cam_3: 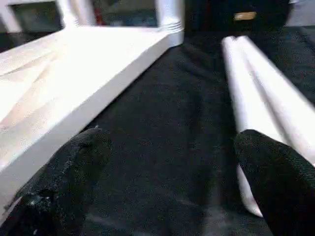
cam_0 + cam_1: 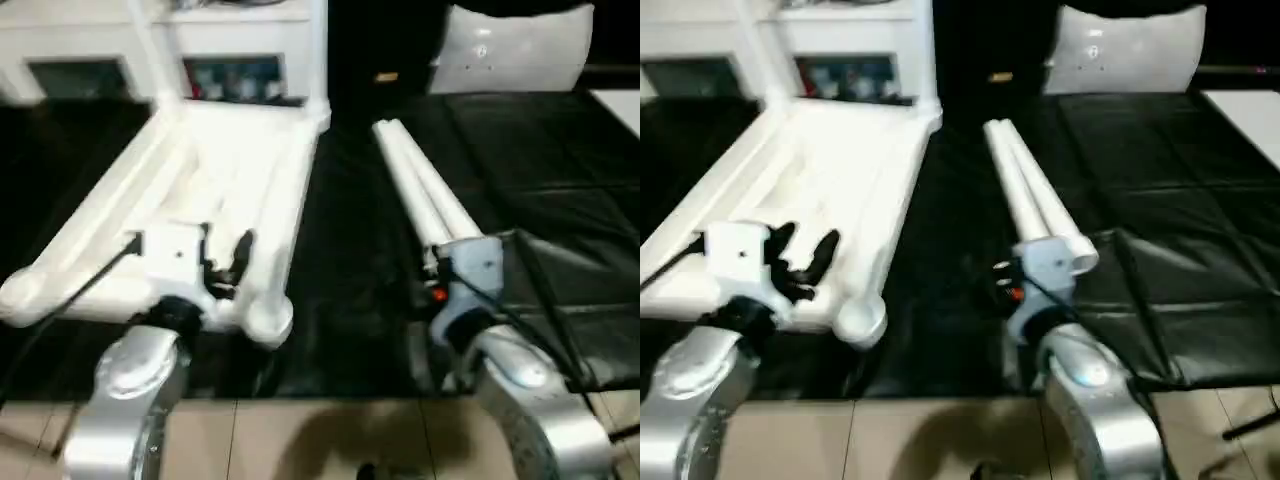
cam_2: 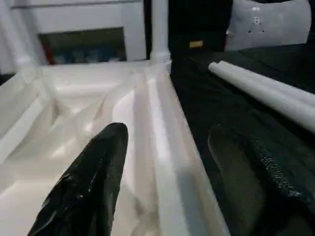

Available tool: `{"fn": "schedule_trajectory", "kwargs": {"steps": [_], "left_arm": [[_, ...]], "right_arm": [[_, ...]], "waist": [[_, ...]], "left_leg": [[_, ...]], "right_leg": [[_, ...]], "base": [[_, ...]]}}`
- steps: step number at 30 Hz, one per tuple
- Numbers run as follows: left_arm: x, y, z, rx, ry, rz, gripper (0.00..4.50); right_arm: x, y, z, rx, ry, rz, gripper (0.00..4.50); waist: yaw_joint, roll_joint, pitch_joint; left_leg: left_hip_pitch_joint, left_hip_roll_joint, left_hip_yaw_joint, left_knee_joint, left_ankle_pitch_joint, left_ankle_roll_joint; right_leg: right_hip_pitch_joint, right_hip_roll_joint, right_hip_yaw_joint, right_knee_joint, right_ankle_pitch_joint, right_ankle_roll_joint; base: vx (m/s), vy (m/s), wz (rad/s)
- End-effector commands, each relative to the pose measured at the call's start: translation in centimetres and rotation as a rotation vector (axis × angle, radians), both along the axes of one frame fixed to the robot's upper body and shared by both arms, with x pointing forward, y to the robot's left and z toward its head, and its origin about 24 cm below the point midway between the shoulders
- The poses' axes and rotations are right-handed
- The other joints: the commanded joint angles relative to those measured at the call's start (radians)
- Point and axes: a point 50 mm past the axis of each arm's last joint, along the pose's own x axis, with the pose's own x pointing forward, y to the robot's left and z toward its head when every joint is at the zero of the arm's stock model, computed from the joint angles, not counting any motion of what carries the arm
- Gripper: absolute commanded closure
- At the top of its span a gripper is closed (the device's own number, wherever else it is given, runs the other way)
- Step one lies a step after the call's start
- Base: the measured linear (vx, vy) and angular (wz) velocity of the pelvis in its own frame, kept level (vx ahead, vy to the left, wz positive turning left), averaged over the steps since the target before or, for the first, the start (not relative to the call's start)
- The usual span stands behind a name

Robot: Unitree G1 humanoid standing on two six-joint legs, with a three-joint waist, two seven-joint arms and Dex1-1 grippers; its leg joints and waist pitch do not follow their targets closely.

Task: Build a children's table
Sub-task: Rotate table base

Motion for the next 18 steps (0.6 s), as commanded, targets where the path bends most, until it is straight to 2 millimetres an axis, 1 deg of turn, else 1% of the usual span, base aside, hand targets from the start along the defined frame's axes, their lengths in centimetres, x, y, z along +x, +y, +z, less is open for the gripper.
{"fn": "schedule_trajectory", "kwargs": {"steps": [1,2,3,4,5,6,7,8,9,10,11,12,13,14,15,16,17,18], "left_arm": [[-0.2,-0.1,-0.1,0.001,0.010,-0.014,1.28],[-0.3,-0.1,0.0,-0.001,0.001,-0.018,1.28],[-0.3,-0.1,0.0,-0.001,0.001,-0.018,1.28],[-0.4,-0.1,-0.1,0.002,0.006,-0.020,1.28],[-0.4,-0.3,0.1,0.002,-0.004,-0.037,1.28],[-0.4,-0.3,0.0,0.007,0.012,-0.050,1.28],[-0.4,-0.3,0.0,0.007,0.016,-0.050,1.28],[-0.3,-0.2,-0.1,0.017,0.018,-0.043,1.28],[-0.2,-0.2,0.0,0.016,0.013,-0.042,1.28],[-0.1,-0.2,0.0,0.015,0.007,-0.044,1.28],[0.0,-0.2,0.2,0.007,0.005,-0.023,1.28],[0.0,-0.2,0.2,0.003,0.007,-0.015,1.28],[0.1,-0.2,0.3,-0.011,0.007,-0.003,1.28],[0.1,-0.2,0.3,-0.013,0.007,0.000,1.28],[0.1,-0.2,0.3,-0.014,0.007,0.001,1.28],[0.0,-0.3,0.2,-0.010,0.014,-0.006,1.28],[0.0,-0.6,0.1,0.003,0.023,-0.029,1.28],[0.0,-0.8,0.1,0.013,0.031,-0.044,1.28]], "right_arm": [[0.0,-0.1,0.1,0.003,-0.005,0.000,0.00],[-0.1,-0.1,0.1,0.005,-0.004,-0.001,0.00],[-0.1,-0.1,0.1,0.005,-0.004,-0.001,0.00],[-0.1,-0.1,0.0,0.003,0.001,-0.003,0.00],[-0.1,-0.1,-0.1,-0.002,0.006,-0.006,0.00],[-0.2,-0.1,-0.1,-0.004,0.006,-0.011,0.00],[-0.2,-0.1,-0.1,-0.004,0.006,-0.011,0.00],[-0.2,-0.1,-0.2,-0.007,0.011,-0.015,0.00],[-0.2,-0.2,-0.2,-0.011,0.017,-0.020,0.00],[-0.2,-0.2,-0.3,-0.013,0.021,-0.023,0.00],[-0.2,-0.3,-0.3,-0.009,0.021,-0.033,0.00],[-0.2,-0.3,-0.2,-0.006,0.020,-0.036,0.00],[-0.1,-0.4,-0.1,-0.009,0.012,-0.039,0.00],[-0.1,-0.5,0.0,-0.010,0.011,-0.040,0.00],[0.0,-0.5,0.0,-0.012,0.010,-0.040,0.00],[0.1,-0.5,0.1,-0.016,0.011,-0.043,0.00],[0.5,-0.6,0.3,-0.028,0.010,-0.051,0.00],[1.1,-0.8,0.4,-0.070,0.021,-0.061,0.00]], "waist": [[0.054,0.003,-0.073],[0.057,0.003,-0.072],[0.057,0.003,-0.072],[0.047,0.026,-0.058],[0.050,0.045,-0.063],[0.033,0.080,-0.038],[0.034,0.080,-0.077],[0.036,0.081,-0.075],[0.046,0.065,-0.091],[0.054,0.041,-0.091],[0.083,0.032,-0.098],[0.099,0.020,-0.084],[0.095,0.035,-0.071],[0.099,0.050,-0.071],[0.072,0.074,-0.073],[0.055,0.089,-0.076],[0.040,0.097,-0.066],[0.033,0.096,-0.060]], "left_leg": [[-0.132,-0.044,-0.053,0.074,-0.098,0.121],[-0.230,-0.026,-0.122,0.144,0.093,0.127],[-0.230,-0.026,-0.122,0.144,0.093,0.127],[-0.202,-0.006,-0.132,0.032,0.262,0.099],[-0.179,-0.006,-0.123,-0.004,0.309,0.114],[-0.184,0.061,-0.166,-0.049,0.177,0.164],[-0.131,0.110,-0.194,-0.014,0.207,0.219],[-0.132,0.099,-0.189,-0.010,0.238,0.257],[-0.169,0.042,-0.152,0.019,0.347,0.337],[-0.207,0.008,-0.132,0.034,0.343,0.365],[-0.223,0.004,-0.122,0.092,0.188,0.327],[-0.259,0.022,-0.152,0.119,0.073,0.221],[-0.263,0.019,-0.168,0.064,0.112,0.202],[-0.223,0.023,-0.167,0.034,0.101,0.192],[-0.164,0.054,-0.178,-0.018,0.051,0.218],[-0.144,0.061,-0.194,-0.032,0.029,0.214],[-0.152,0.065,-0.205,-0.068,-0.085,0.153],[-0.166,0.056,-0.197,-0.102,-0.304,0.015]], "right_leg": [[0.186,-0.168,0.167,-0.132,-0.291,-0.367],[0.190,-0.181,0.165,-0.104,-0.052,-0.419],[0.190,-0.181,0.165,-0.104,-0.052,-0.419],[0.093,-0.100,0.033,-0.074,0.117,-0.307],[0.070,-0.069,0.003,-0.080,0.079,-0.236],[0.042,-0.046,-0.014,-0.056,-0.008,-0.121],[0.010,-0.074,0.001,-0.012,0.072,-0.103],[0.002,-0.091,0.006,-0.010,0.112,-0.123],[0.031,-0.126,0.026,-0.017,0.282,-0.156],[0.056,-0.150,0.049,-0.026,0.382,-0.153],[0.066,-0.225,0.140,-0.074,0.428,-0.132],[0.096,-0.267,0.185,-0.086,0.332,-0.133],[0.091,-0.223,0.094,-0.077,0.230,-0.166],[0.064,-0.179,0.068,-0.085,0.137,-0.184],[0.027,-0.079,0.022,-0.036,0.019,-0.180],[0.000,-0.036,-0.007,0.007,-0.017,-0.156],[-0.004,-0.025,-0.027,0.033,-0.059,-0.075],[0.007,-0.030,-0.037,0.034,-0.053,-0.005]], "base": [[0.179,0.018,-0.30],[0.119,0.035,-0.09],[0.119,0.035,-0.09],[0.076,0.011,-0.10],[0.084,0.059,-0.12],[0.084,0.059,-0.12],[0.102,0.085,0.04],[0.058,0.072,0.08],[0.058,0.072,0.08],[0.000,0.102,0.03],[-0.032,0.132,-0.08],[-0.032,0.132,-0.08],[-0.037,0.145,-0.32],[-0.049,0.167,-0.10],[-0.049,0.167,-0.10],[-0.068,0.204,0.07],[-0.094,0.195,0.03],[-0.094,0.195,0.03]]}}
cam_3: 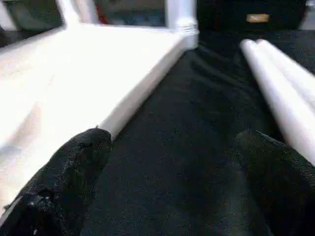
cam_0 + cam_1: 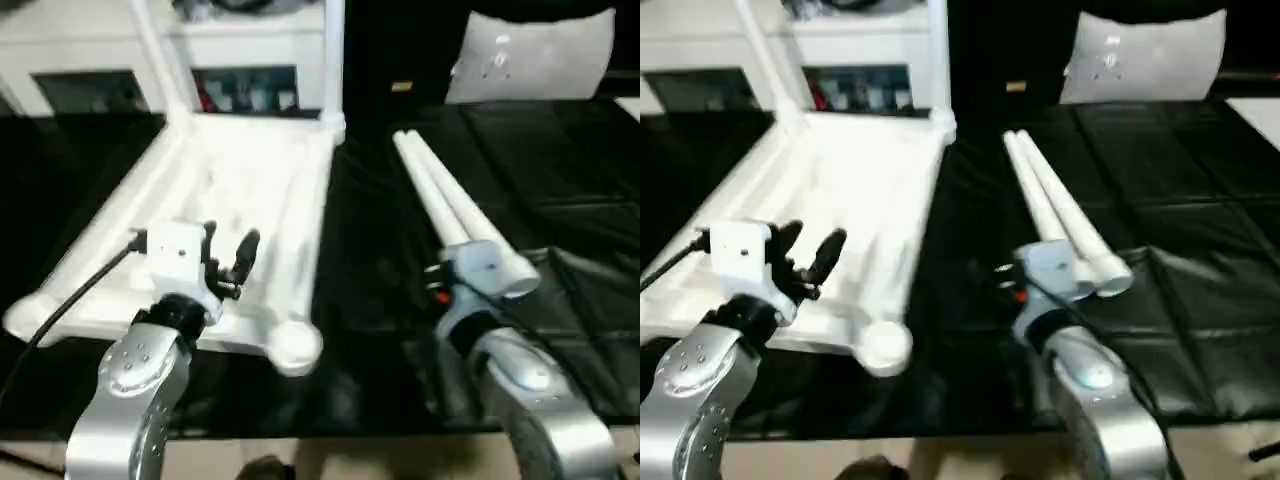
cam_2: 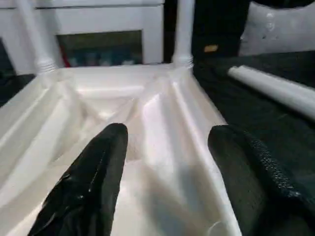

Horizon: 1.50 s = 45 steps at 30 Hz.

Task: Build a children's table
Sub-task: Rotate table base

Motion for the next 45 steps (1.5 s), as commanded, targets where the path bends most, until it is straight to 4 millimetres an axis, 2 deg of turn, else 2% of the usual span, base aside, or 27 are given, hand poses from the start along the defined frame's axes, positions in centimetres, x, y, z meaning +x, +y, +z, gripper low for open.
{"fn": "schedule_trajectory", "kwargs": {"steps": [1,2,6,13,15,16,17,18,19,20,21,22,24,27,29,30,32,33,35,37,38,39,40,41,42,44,45], "left_arm": [[-0.1,-0.5,0.0,0.009,0.011,-0.027,1.28],[-0.1,-0.6,0.0,0.012,0.016,-0.032,1.28],[0.1,-0.8,0.3,0.009,0.007,-0.054,1.28],[0.2,-0.6,0.4,-0.036,0.022,0.017,1.28],[0.2,-0.6,0.2,-0.027,0.029,0.054,1.28],[0.3,-0.5,0.1,-0.025,0.033,0.066,1.28],[0.3,-0.6,0.1,-0.023,0.032,0.073,1.28],[0.3,-0.7,0.0,-0.025,0.034,0.074,1.28],[0.3,-0.9,-0.1,-0.027,0.042,0.072,1.28],[0.3,-1.0,-0.2,-0.024,0.049,0.067,1.28],[0.3,-1.0,-0.2,-0.024,0.049,0.067,1.28],[0.3,-1.2,-0.3,-0.027,0.049,0.063,1.28],[0.3,-1.4,-0.4,-0.034,0.051,0.056,1.28],[0.4,-2.0,-0.7,-0.026,0.062,0.038,1.28],[0.4,-2.0,-0.8,-0.033,0.072,0.051,1.28],[0.4,-1.9,-0.9,-0.035,0.075,0.056,1.28],[0.4,-2.0,-0.9,-0.026,0.071,0.050,1.28],[0.4,-2.0,-0.9,-0.025,0.070,0.048,1.28],[0.3,-2.1,-1.0,-0.016,0.069,0.039,1.28],[0.1,-2.0,-1.1,-0.041,0.069,0.040,1.28],[0.0,-1.9,-1.1,-0.038,0.074,0.044,1.28],[0.0,-1.9,-1.2,-0.033,0.079,0.047,1.28],[-0.1,-1.9,-1.2,-0.030,0.080,0.045,1.28],[-0.2,-1.8,-1.1,-0.026,0.075,0.039,1.28],[-0.4,-1.8,-1.0,-0.037,0.065,0.029,1.28],[-0.7,-1.7,-0.9,-0.042,0.059,0.024,1.28],[-0.8,-1.7,-1.0,-0.041,0.063,0.026,1.28]], "right_arm": [[0.7,-0.5,0.2,-0.061,0.015,-0.027,0.00],[1.2,-0.7,0.2,-0.079,0.027,-0.036,0.00],[2.5,-1.4,0.5,-0.133,0.054,-0.083,0.00],[3.8,-1.1,2.3,-0.070,0.022,-0.048,0.00],[3.4,-0.9,2.3,-0.072,0.026,-0.033,0.00],[3.3,-0.9,2.1,-0.070,0.029,-0.041,0.00],[3.0,-1.0,1.8,-0.068,0.033,-0.049,0.00],[2.8,-1.2,1.6,-0.061,0.038,-0.062,0.00],[2.4,-1.5,1.3,-0.050,0.053,-0.096,0.00],[2.0,-1.8,1.0,-0.032,0.073,-0.113,0.00],[2.0,-1.8,1.0,-0.032,0.073,-0.113,0.00],[1.4,-2.0,0.8,-0.036,0.079,-0.107,0.00],[0.8,-2.2,0.6,-0.049,0.086,-0.104,0.00],[-0.6,-2.8,0.2,-0.080,0.094,-0.112,0.00],[-1.0,-2.8,0.1,-0.082,0.092,-0.113,0.00],[-1.0,-2.8,0.1,-0.082,0.091,-0.114,0.00],[-1.2,-2.8,0.3,-0.073,0.076,-0.121,0.00],[-1.2,-2.8,0.3,-0.072,0.074,-0.122,0.00],[-1.4,-2.7,0.5,-0.064,0.061,-0.126,0.00],[-1.4,-2.6,0.5,-0.063,0.048,-0.127,0.00],[-1.4,-2.5,0.5,-0.063,0.045,-0.124,0.00],[-1.4,-2.5,0.5,-0.063,0.044,-0.122,0.00],[-1.4,-2.4,0.5,-0.063,0.041,-0.120,0.00],[-1.4,-2.3,0.5,-0.060,0.040,-0.117,0.00],[-1.5,-2.2,0.4,-0.056,0.041,-0.109,0.00],[-1.6,-2.1,0.2,-0.054,0.044,-0.102,0.00],[-1.6,-2.1,0.2,-0.055,0.044,-0.100,0.00]], "waist": [[-0.016,0.025,-0.038],[-0.018,0.015,-0.030],[-0.017,-0.022,-0.016],[-0.040,-0.032,-0.010],[0.023,-0.015,-0.018],[0.020,-0.043,-0.036],[-0.016,-0.107,-0.024],[-0.051,-0.078,0.029],[-0.028,-0.061,0.030],[-0.033,-0.057,0.013],[-0.049,-0.011,0.021],[-0.023,0.010,-0.014],[-0.035,0.036,-0.015],[-0.034,-0.040,-0.027],[-0.009,-0.079,-0.045],[-0.009,-0.079,-0.045],[-0.048,-0.068,-0.057],[-0.057,-0.053,-0.059],[-0.076,-0.022,-0.069],[-0.081,-0.033,-0.070],[-0.082,-0.060,-0.076],[-0.057,-0.114,-0.082],[-0.033,-0.115,-0.105],[-0.031,-0.107,-0.057],[-0.010,-0.107,-0.042],[0.004,-0.068,-0.045],[-0.022,-0.061,-0.036]], "left_leg": [[0.046,0.130,-0.079,-0.191,-0.396,-0.097],[0.047,0.098,-0.070,-0.204,-0.679,-0.260],[0.080,0.065,-0.043,-0.132,-0.671,-0.196],[0.051,0.074,-0.038,-0.180,-0.686,-0.195],[-0.122,-0.012,-0.046,-0.348,-0.684,-0.246],[-0.084,-0.012,-0.037,-0.328,-0.578,-0.231],[0.141,-0.068,-0.040,0.062,-0.316,-0.187],[0.091,-0.023,-0.017,0.170,-0.214,-0.036],[0.031,0.005,-0.023,0.191,-0.255,-0.028],[0.168,0.039,-0.018,0.114,-0.502,-0.065],[0.170,0.203,-0.151,-0.117,-0.752,-0.119],[0.111,0.284,-0.198,-0.213,-0.835,-0.140],[0.104,0.227,-0.138,-0.167,-0.630,-0.079],[0.083,0.108,-0.081,-0.129,-0.568,0.030],[0.027,0.057,-0.054,-0.060,-0.151,0.006],[0.027,0.057,-0.054,-0.060,-0.151,0.006],[0.053,0.092,-0.058,-0.121,0.011,-0.005],[0.070,0.121,-0.080,-0.140,0.023,0.042],[0.113,0.204,-0.138,-0.170,0.144,0.271],[0.114,0.237,-0.134,-0.174,0.188,0.420],[0.091,0.190,-0.118,-0.149,0.169,0.448],[-0.001,-0.030,0.012,0.032,0.007,0.363],[-0.013,-0.055,0.051,0.096,-0.106,0.275],[-0.030,-0.039,0.041,0.092,-0.045,0.099],[0.003,-0.036,0.033,0.050,-0.038,0.034],[0.003,0.044,-0.016,-0.031,-0.031,0.099],[0.005,0.163,-0.095,-0.107,-0.089,0.184]], "right_leg": [[0.007,0.002,-0.027,0.012,-0.031,-0.017],[0.009,-0.028,-0.023,-0.020,-0.051,0.036],[-0.021,-0.111,0.024,-0.145,-0.615,0.039],[0.008,-0.087,-0.001,-0.136,-0.513,0.031],[0.156,0.013,-0.060,0.088,-0.301,-0.025],[0.102,-0.002,-0.033,0.067,-0.338,-0.053],[-0.107,-0.162,-0.029,-0.233,-0.772,-0.141],[-0.059,-0.216,-0.041,-0.248,-0.862,-0.341],[0.037,-0.230,-0.041,-0.217,-0.797,-0.416],[-0.023,-0.126,-0.073,-0.186,-0.582,-0.340],[-0.075,-0.010,-0.140,0.008,-0.299,-0.063],[-0.038,-0.010,-0.082,0.154,-0.175,0.054],[-0.078,-0.011,-0.075,0.159,-0.059,0.087],[0.014,-0.073,-0.002,-0.006,-0.026,0.119],[0.039,-0.160,0.072,-0.109,-0.266,0.218],[0.039,-0.160,0.072,-0.109,-0.266,0.218],[0.038,-0.041,-0.016,-0.072,0.048,-0.109],[0.031,-0.033,-0.028,-0.058,0.062,-0.190],[-0.009,-0.030,-0.056,-0.014,0.044,-0.291],[-0.028,-0.046,-0.045,0.007,-0.012,-0.279],[-0.007,-0.069,-0.013,-0.017,0.045,-0.339],[0.067,-0.063,0.031,-0.138,0.131,-0.401],[0.103,-0.080,0.043,-0.135,0.159,-0.414],[0.082,-0.096,0.002,-0.133,0.149,-0.205],[0.058,-0.099,0.001,-0.165,0.075,0.082],[0.086,-0.136,0.021,-0.188,-0.047,0.326],[0.071,-0.098,-0.015,-0.131,-0.074,0.366]], "base": [[-0.117,0.152,0.02],[-0.114,0.084,0.06],[-0.099,0.018,0.03],[-0.095,-0.007,-0.09],[-0.155,-0.015,0.20],[-0.120,-0.095,0.66],[0.257,-0.148,0.88],[0.257,-0.148,0.88],[0.289,-0.043,0.57],[-0.117,-0.041,0.26],[-0.117,-0.041,0.26],[-0.160,-0.086,0.09],[-0.061,-0.037,0.00],[-0.014,-0.034,-0.10],[-0.027,-0.122,-0.16],[-0.026,-0.131,-0.11],[0.025,-0.102,-0.01],[0.031,-0.106,-0.01],[0.061,-0.156,0.04],[0.047,-0.187,0.06],[0.021,-0.187,0.04],[0.021,-0.187,0.04],[0.014,-0.170,-0.02],[-0.002,-0.195,-0.09],[-0.002,-0.195,-0.09],[-0.015,-0.151,-0.10],[-0.014,-0.124,-0.10]]}}
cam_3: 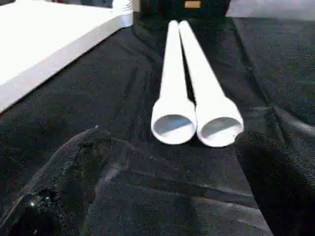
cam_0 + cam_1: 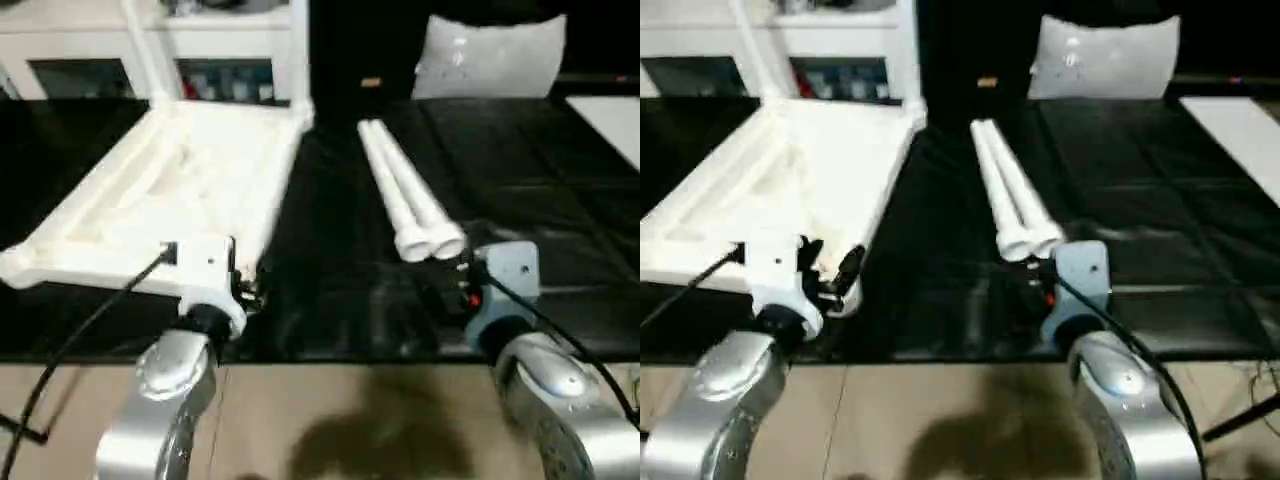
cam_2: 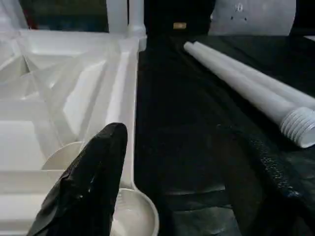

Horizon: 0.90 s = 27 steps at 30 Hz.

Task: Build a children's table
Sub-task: Rotate table base, then move to table

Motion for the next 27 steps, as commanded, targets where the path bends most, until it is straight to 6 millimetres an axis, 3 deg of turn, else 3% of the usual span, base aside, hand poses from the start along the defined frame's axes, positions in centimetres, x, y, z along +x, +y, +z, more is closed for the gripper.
{"fn": "schedule_trajectory", "kwargs": {"steps": [1,2,3,4,5,6,7,8,9,10,11,12,13,14,15,17,18,20,22,23,25,26,27], "left_arm": [[-0.3,0.5,0.0,0.004,0.000,0.014,1.28],[-0.4,0.5,-0.1,0.005,0.003,0.015,1.28],[-0.5,0.5,-0.1,0.018,-0.006,0.008,1.28],[-0.5,0.5,-0.1,0.024,-0.009,0.003,1.28],[-0.4,0.6,-0.1,0.054,-0.007,0.019,1.28],[-0.3,0.6,-0.1,0.060,-0.004,0.025,1.28],[-0.3,0.7,-0.1,0.046,-0.007,0.036,1.28],[-0.2,0.8,-0.1,0.004,-0.002,0.050,1.28],[-0.2,0.9,-0.1,-0.010,0.003,0.058,1.28],[-0.1,1.0,0.0,-0.009,-0.003,0.062,1.28],[-0.1,1.0,0.2,-0.003,-0.020,0.055,1.28],[-0.1,1.0,0.2,-0.002,-0.023,0.053,1.28],[0.0,1.0,0.2,0.004,-0.016,0.048,1.28],[0.0,0.9,0.3,0.013,-0.021,0.038,1.28],[0.0,0.9,0.4,0.014,-0.027,0.025,1.28],[0.0,1.0,0.7,0.023,-0.050,0.014,1.28],[0.0,1.0,0.7,0.020,-0.051,0.018,1.28],[-0.1,1.2,0.6,0.014,-0.041,0.024,1.28],[-0.2,1.2,0.5,0.014,-0.034,0.021,1.28],[-0.2,1.3,0.4,0.014,-0.031,0.018,1.28],[-0.3,1.2,0.4,0.010,-0.030,0.013,1.28],[-0.3,1.2,0.5,0.007,-0.030,0.008,1.28],[-0.4,1.2,0.5,0.008,-0.030,0.008,1.28]], "right_arm": [[-0.1,0.5,0.0,0.003,-0.003,0.025,0.00],[-0.1,0.5,-0.1,0.002,-0.002,0.026,0.00],[-0.1,0.5,-0.1,0.002,-0.003,0.025,0.00],[-0.1,0.5,-0.1,0.004,-0.004,0.025,0.00],[0.0,0.5,-0.1,0.004,-0.005,0.026,0.00],[0.0,0.6,-0.1,0.004,-0.005,0.027,0.00],[0.1,0.6,-0.1,0.005,-0.006,0.031,0.00],[0.1,0.7,-0.1,0.008,-0.007,0.037,0.00],[0.1,0.8,-0.1,0.010,-0.005,0.040,0.00],[0.1,0.9,-0.2,0.013,-0.003,0.047,0.00],[0.1,1.0,-0.2,0.016,-0.002,0.054,0.00],[0.1,1.0,-0.2,0.016,-0.002,0.054,0.00],[0.1,1.0,-0.2,0.018,-0.001,0.058,0.00],[0.2,1.2,-0.2,0.019,-0.001,0.065,0.00],[0.2,1.3,-0.2,0.024,-0.002,0.075,0.00],[0.2,1.7,-0.2,0.031,-0.005,0.101,0.00],[0.2,1.8,-0.2,0.033,-0.007,0.104,0.00],[0.2,1.9,-0.2,0.037,-0.008,0.110,0.00],[0.2,2.0,-0.2,0.037,-0.009,0.121,0.00],[0.2,2.1,-0.2,0.034,-0.008,0.130,0.00],[0.2,2.2,-0.2,0.030,-0.007,0.148,0.00],[0.2,2.4,-0.2,0.025,-0.007,0.169,0.00],[0.2,2.4,-0.2,0.025,-0.007,0.171,0.00]], "waist": [[0.003,0.018,-0.057],[-0.035,0.006,-0.063],[-0.008,-0.019,-0.042],[0.008,-0.034,-0.036],[0.030,-0.049,-0.023],[0.031,-0.049,-0.014],[0.035,-0.039,-0.006],[0.028,-0.036,0.000],[0.017,-0.027,0.003],[0.012,-0.022,0.000],[0.001,-0.011,0.005],[-0.004,-0.008,0.003],[-0.003,-0.004,-0.002],[-0.005,-0.007,-0.004],[-0.005,-0.007,-0.004],[-0.011,-0.007,-0.015],[-0.011,-0.010,-0.014],[-0.010,-0.008,-0.013],[-0.012,-0.006,-0.005],[-0.016,-0.011,0.000],[-0.014,-0.008,0.008],[-0.014,-0.011,0.004],[-0.014,-0.010,0.003]], "left_leg": [[0.022,0.306,-0.167,-0.120,-0.089,0.190],[0.090,0.373,-0.195,-0.112,0.018,0.269],[0.038,0.217,-0.111,-0.053,0.078,0.183],[0.004,0.141,-0.071,-0.028,0.015,0.108],[-0.007,0.073,-0.044,0.013,-0.014,0.024],[-0.003,0.065,-0.040,0.007,-0.008,-0.017],[0.009,0.073,-0.038,-0.004,-0.021,-0.032],[0.031,0.094,-0.036,-0.036,-0.078,-0.056],[0.037,0.122,-0.050,-0.076,-0.173,-0.070],[0.045,0.138,-0.057,-0.091,-0.230,-0.073],[0.060,0.165,-0.075,-0.109,-0.362,-0.087],[0.044,0.169,-0.081,-0.125,-0.407,-0.095],[0.042,0.169,-0.079,-0.125,-0.394,-0.098],[0.032,0.168,-0.077,-0.126,-0.346,-0.104],[0.032,0.168,-0.077,-0.126,-0.346,-0.104],[0.023,0.171,-0.069,-0.126,-0.232,-0.090],[0.025,0.170,-0.062,-0.125,-0.239,-0.082],[0.035,0.167,-0.054,-0.122,-0.299,-0.086],[0.054,0.161,-0.047,-0.128,-0.403,-0.089],[0.067,0.144,-0.037,-0.128,-0.456,-0.075],[0.080,0.142,-0.032,-0.130,-0.462,-0.066],[0.083,0.139,-0.030,-0.138,-0.405,-0.044],[0.084,0.140,-0.030,-0.141,-0.379,-0.034]], "right_leg": [[0.039,-0.221,0.113,-0.013,-0.068,0.312],[-0.059,-0.277,0.199,0.100,0.036,0.173],[-0.060,-0.280,0.241,0.018,0.150,0.083],[-0.026,-0.285,0.261,-0.023,0.154,0.103],[0.006,-0.276,0.264,-0.080,0.014,0.253],[0.018,-0.235,0.241,-0.094,-0.327,0.273],[0.007,-0.219,0.233,-0.111,-0.472,0.243],[-0.010,-0.190,0.209,-0.119,-0.624,0.149],[-0.005,-0.179,0.184,-0.106,-0.605,0.058],[-0.007,-0.175,0.176,-0.101,-0.575,0.022],[-0.013,-0.186,0.171,-0.092,-0.499,-0.041],[0.011,-0.204,0.169,-0.083,-0.445,-0.069],[0.016,-0.212,0.170,-0.082,-0.408,-0.080],[0.024,-0.225,0.174,-0.079,-0.317,-0.106],[0.024,-0.225,0.174,-0.079,-0.317,-0.106],[0.037,-0.225,0.164,-0.070,-0.169,-0.134],[0.041,-0.227,0.163,-0.070,-0.163,-0.138],[0.049,-0.229,0.165,-0.079,-0.255,-0.145],[0.049,-0.208,0.156,-0.094,-0.387,-0.142],[0.060,-0.196,0.150,-0.111,-0.506,-0.130],[0.057,-0.193,0.148,-0.120,-0.542,-0.126],[0.081,-0.188,0.147,-0.124,-0.506,-0.133],[0.087,-0.186,0.148,-0.122,-0.477,-0.139]], "base": [[0.017,-0.117,0.02],[0.022,-0.102,0.21],[0.022,-0.102,0.21],[0.001,-0.141,0.21],[-0.031,-0.127,0.06],[-0.031,-0.127,0.06],[-0.080,-0.023,0.05],[-0.068,0.028,0.04],[-0.068,0.028,0.04],[-0.071,0.056,0.03],[-0.048,0.066,0.01],[-0.048,0.066,0.01],[-0.003,0.064,-0.04],[0.005,0.060,-0.02],[0.005,0.060,-0.02],[0.014,0.058,-0.04],[0.021,0.055,-0.05],[0.026,0.015,0.00],[0.055,0.026,0.00],[0.067,0.018,0.00],[0.074,0.015,0.00],[0.095,0.009,0.00],[0.095,0.009,0.00]]}}
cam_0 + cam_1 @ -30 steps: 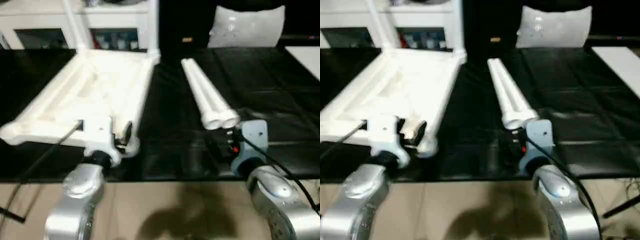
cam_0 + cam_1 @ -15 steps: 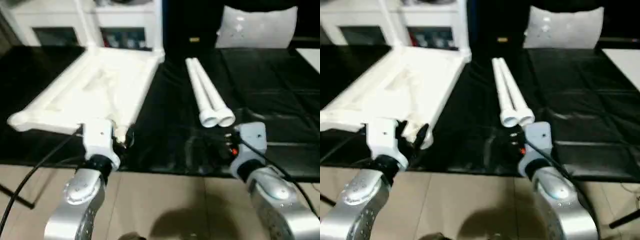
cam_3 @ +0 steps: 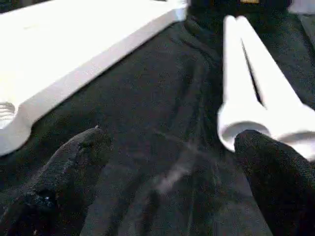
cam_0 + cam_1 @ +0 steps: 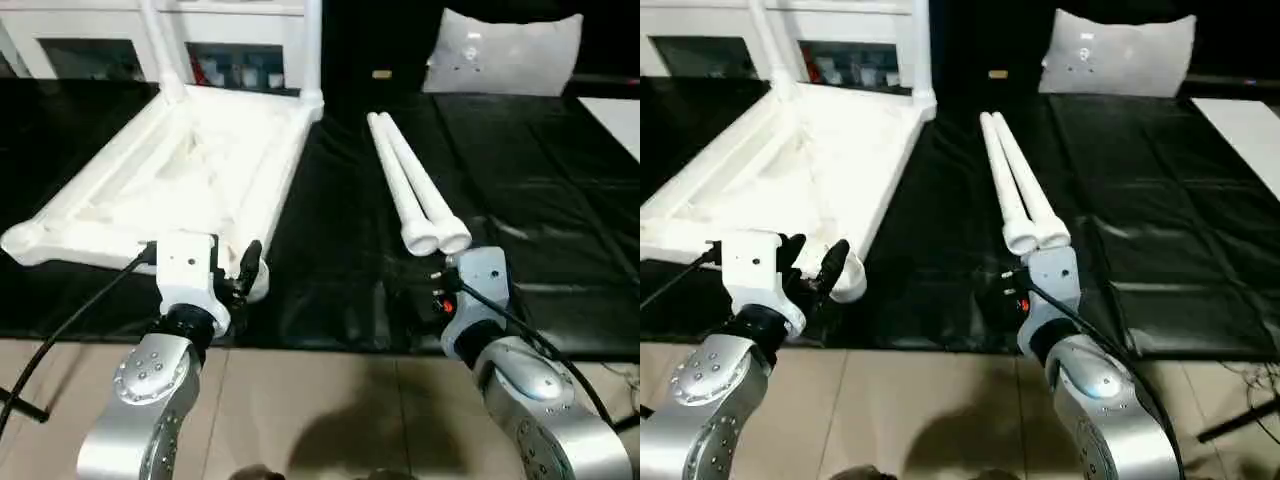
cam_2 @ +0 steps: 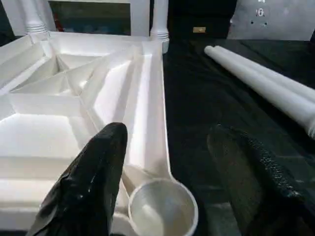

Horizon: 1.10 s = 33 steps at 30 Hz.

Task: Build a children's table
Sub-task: Move to table, then pick table leg

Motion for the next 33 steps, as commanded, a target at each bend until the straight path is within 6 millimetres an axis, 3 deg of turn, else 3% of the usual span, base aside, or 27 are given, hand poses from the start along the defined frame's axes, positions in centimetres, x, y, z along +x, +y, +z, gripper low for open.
{"fn": "schedule_trajectory", "kwargs": {"steps": [1,2,3,4,5,6,7,8,9,10,11,12,13,14,15,16,17,19,20,21,22,23,25,27,29,31,33], "left_arm": [[-0.2,0.0,0.3,-0.005,-0.010,-0.010,1.28],[-0.3,0.0,0.3,-0.005,-0.009,-0.012,1.28],[-0.3,0.0,0.3,-0.003,-0.008,-0.018,1.28],[-0.3,0.0,0.3,0.000,-0.008,-0.022,1.28],[-0.4,-0.1,0.3,0.000,-0.007,-0.036,1.28],[-0.4,-0.1,0.3,0.000,-0.007,-0.036,1.28],[-0.4,-0.1,0.3,-0.001,-0.006,-0.042,1.28],[-0.5,-0.2,0.3,-0.002,-0.007,-0.059,1.28],[-0.5,-0.2,0.3,-0.002,-0.007,-0.059,1.28],[-0.5,-0.3,0.3,-0.002,-0.006,-0.071,1.28],[-0.5,-0.3,0.3,-0.002,-0.007,-0.084,1.28],[-0.5,-0.4,0.4,-0.002,-0.008,-0.094,1.28],[-0.5,-0.4,0.4,0.000,-0.007,-0.107,1.28],[-0.5,-0.5,0.5,-0.004,-0.017,-0.126,1.28],[-0.5,-0.6,0.6,-0.006,-0.022,-0.134,1.28],[-0.5,-0.6,0.6,-0.008,-0.023,-0.141,1.28],[-0.6,-0.8,0.6,-0.011,-0.012,-0.170,1.28],[-0.7,-1.1,0.7,-0.016,-0.013,-0.217,1.28],[-1.1,-1.6,0.9,-0.026,-0.012,-0.321,1.28],[-1.2,-1.7,1.0,-0.019,-0.005,-0.360,1.28],[-1.3,-1.8,1.0,-0.014,0.003,-0.384,1.28],[-1.3,-1.9,0.9,-0.014,0.007,-0.392,1.28],[-1.6,-2.3,0.9,-0.004,0.039,-0.470,1.28],[-1.8,-2.5,0.9,0.001,0.058,-0.508,1.28],[-1.8,-2.6,1.0,-0.001,0.071,-0.532,1.28],[-2.0,-2.7,1.2,-0.015,0.104,-0.574,1.28],[-2.4,-2.8,1.4,0.017,0.136,-0.651,1.28]], "right_arm": [[0.2,0.2,0.1,0.002,-0.005,0.024,0.00],[0.2,0.2,0.1,0.001,-0.006,0.028,0.00],[0.2,0.3,0.2,0.004,-0.008,0.024,0.00],[0.3,0.3,0.2,0.006,-0.009,0.021,0.00],[0.4,0.2,0.4,0.018,-0.016,0.004,0.00],[0.4,0.2,0.4,0.018,-0.016,0.004,0.00],[0.4,0.2,0.4,0.023,-0.019,-0.003,0.00],[0.4,0.2,0.5,0.020,-0.020,-0.009,0.00],[0.4,0.2,0.5,0.020,-0.020,-0.009,0.00],[0.5,0.2,0.5,0.016,-0.017,-0.011,0.00],[0.5,0.2,0.6,0.009,-0.016,-0.014,0.00],[0.7,0.2,0.7,0.002,-0.015,-0.019,0.00],[0.9,0.1,0.9,-0.009,-0.010,-0.027,0.00],[1.2,0.0,1.0,-0.019,0.000,-0.049,0.00],[1.3,0.0,1.0,-0.022,0.005,-0.059,0.00],[1.4,-0.1,1.1,-0.027,0.012,-0.069,0.00],[1.8,-0.3,1.1,-0.049,0.040,-0.107,0.00],[2.1,-0.4,1.2,-0.067,0.055,-0.125,0.00],[3.1,-0.6,1.4,-0.064,0.082,-0.135,0.00],[3.5,-0.7,1.5,-0.061,0.093,-0.142,0.00],[3.8,-0.9,1.6,-0.059,0.099,-0.147,0.00],[3.9,-0.9,1.7,-0.062,0.101,-0.149,0.00],[5.2,-1.4,1.6,-0.104,0.144,-0.168,0.00],[5.9,-1.9,1.4,-0.152,0.194,-0.189,0.00],[6.3,-2.1,1.2,-0.176,0.235,-0.205,0.00],[7.1,-2.6,1.2,-0.200,0.291,-0.222,0.00],[8.1,-3.5,1.1,-0.227,0.330,-0.267,0.00]], "waist": [[0.018,-0.021,-0.029],[0.025,-0.014,-0.039],[0.035,0.005,-0.050],[0.031,0.006,-0.053],[0.004,0.062,-0.065],[-0.038,0.056,-0.072],[-0.039,0.061,-0.086],[-0.021,0.050,-0.079],[-0.018,0.046,-0.071],[-0.012,0.054,-0.071],[-0.022,0.026,-0.066],[-0.019,0.016,-0.056],[-0.018,-0.031,-0.057],[0.008,-0.089,-0.079],[0.025,-0.064,-0.072],[0.015,-0.068,-0.075],[0.013,-0.067,-0.074],[0.021,-0.049,-0.073],[0.021,-0.026,-0.070],[0.012,0.009,-0.067],[0.008,0.024,-0.074],[0.001,0.024,-0.084],[0.003,0.013,-0.064],[0.003,-0.001,-0.050],[0.004,0.000,-0.047],[0.003,-0.002,-0.049],[0.006,-0.003,-0.052]], "left_leg": [[-0.093,0.086,-0.077,-0.089,-0.278,0.094],[-0.101,0.072,-0.058,-0.009,-0.130,0.170],[-0.113,0.085,-0.059,0.038,-0.043,0.173],[-0.118,0.088,-0.062,0.033,-0.015,0.174],[0.027,0.143,-0.098,-0.057,-0.005,0.150],[0.129,0.210,-0.195,-0.092,0.003,0.203],[0.177,0.214,-0.222,-0.073,0.071,0.208],[0.149,0.189,-0.205,-0.056,0.213,0.140],[0.120,0.169,-0.166,-0.079,0.275,0.075],[0.113,0.147,-0.140,-0.088,0.294,0.042],[0.103,0.139,-0.107,-0.105,0.214,0.035],[0.094,0.104,-0.076,-0.129,0.106,0.072],[0.096,0.058,-0.041,-0.129,-0.055,0.123],[0.031,-0.050,-0.014,0.004,-0.165,0.136],[0.023,-0.054,-0.021,0.087,-0.159,0.117],[-0.048,-0.014,-0.066,0.117,-0.042,0.051],[-0.067,-0.007,-0.078,0.109,0.090,-0.003],[-0.064,0.004,-0.080,0.070,0.248,-0.039],[-0.067,0.018,-0.076,-0.024,0.431,-0.058],[-0.087,0.061,-0.078,-0.049,0.451,-0.048],[-0.065,0.113,-0.099,-0.047,0.396,-0.058],[-0.043,0.148,-0.112,-0.043,0.289,-0.056],[-0.052,0.124,-0.087,-0.063,0.026,-0.100],[-0.045,0.115,-0.067,-0.071,-0.139,-0.105],[-0.038,0.111,-0.055,-0.073,-0.195,-0.101],[-0.041,0.118,-0.051,-0.076,-0.209,-0.104],[-0.042,0.116,-0.046,-0.076,-0.187,-0.111]], "right_leg": [[0.103,-0.180,0.060,-0.117,-0.466,-0.145],[0.125,-0.256,0.068,-0.162,-0.517,-0.112],[0.143,-0.290,0.055,-0.184,-0.529,-0.098],[0.142,-0.276,0.039,-0.182,-0.490,-0.094],[0.053,-0.103,-0.035,-0.102,-0.344,-0.041],[-0.035,-0.048,-0.059,0.024,-0.269,0.000],[-0.099,-0.034,-0.046,0.098,-0.239,0.029],[-0.143,-0.044,-0.020,0.151,-0.161,0.094],[-0.151,-0.044,-0.017,0.173,-0.093,0.138],[-0.158,-0.038,-0.028,0.181,-0.052,0.140],[-0.160,-0.050,-0.021,0.152,0.052,0.106],[-0.155,-0.061,-0.020,0.101,0.151,0.056],[-0.117,-0.089,0.017,0.009,0.164,0.004],[0.013,-0.176,0.150,-0.060,-0.102,-0.072],[0.026,-0.261,0.213,-0.111,-0.236,-0.172],[0.075,-0.260,0.208,-0.072,-0.168,-0.256],[0.061,-0.228,0.178,-0.041,0.157,-0.274],[0.032,-0.197,0.116,-0.017,0.511,-0.245],[-0.003,-0.123,0.038,0.005,0.644,-0.180],[-0.016,-0.075,0.029,0.009,0.539,-0.109],[-0.027,-0.086,0.038,0.019,0.430,-0.096],[-0.029,-0.118,0.055,0.016,0.296,-0.121],[-0.018,-0.134,0.066,-0.012,0.131,-0.193],[-0.028,-0.136,0.075,-0.037,-0.086,-0.195],[-0.036,-0.142,0.078,-0.048,-0.261,-0.177],[-0.045,-0.142,0.080,-0.048,-0.333,-0.146],[-0.050,-0.140,0.079,-0.047,-0.316,-0.138]], "base": [[0.099,0.012,0.19],[0.109,0.023,0.46],[0.109,0.023,0.46],[0.139,0.040,0.58],[0.169,0.052,0.55],[0.169,0.052,0.55],[0.195,0.076,0.30],[0.198,0.089,0.12],[0.198,0.089,0.12],[0.168,0.056,0.12],[0.170,-0.016,0.05],[0.170,-0.016,0.05],[0.201,-0.083,-0.06],[0.186,-0.107,0.02],[0.186,-0.107,0.02],[0.184,-0.079,-0.01],[0.167,-0.053,-0.13],[0.137,-0.051,-0.12],[0.079,-0.003,-0.18],[0.079,-0.003,-0.18],[0.088,0.017,-0.08],[0.000,0.000,0.00],[0.000,0.000,0.00],[0.000,0.000,0.00],[-0.051,0.006,0.04],[-0.026,0.001,0.01],[0.000,0.000,0.00]]}}
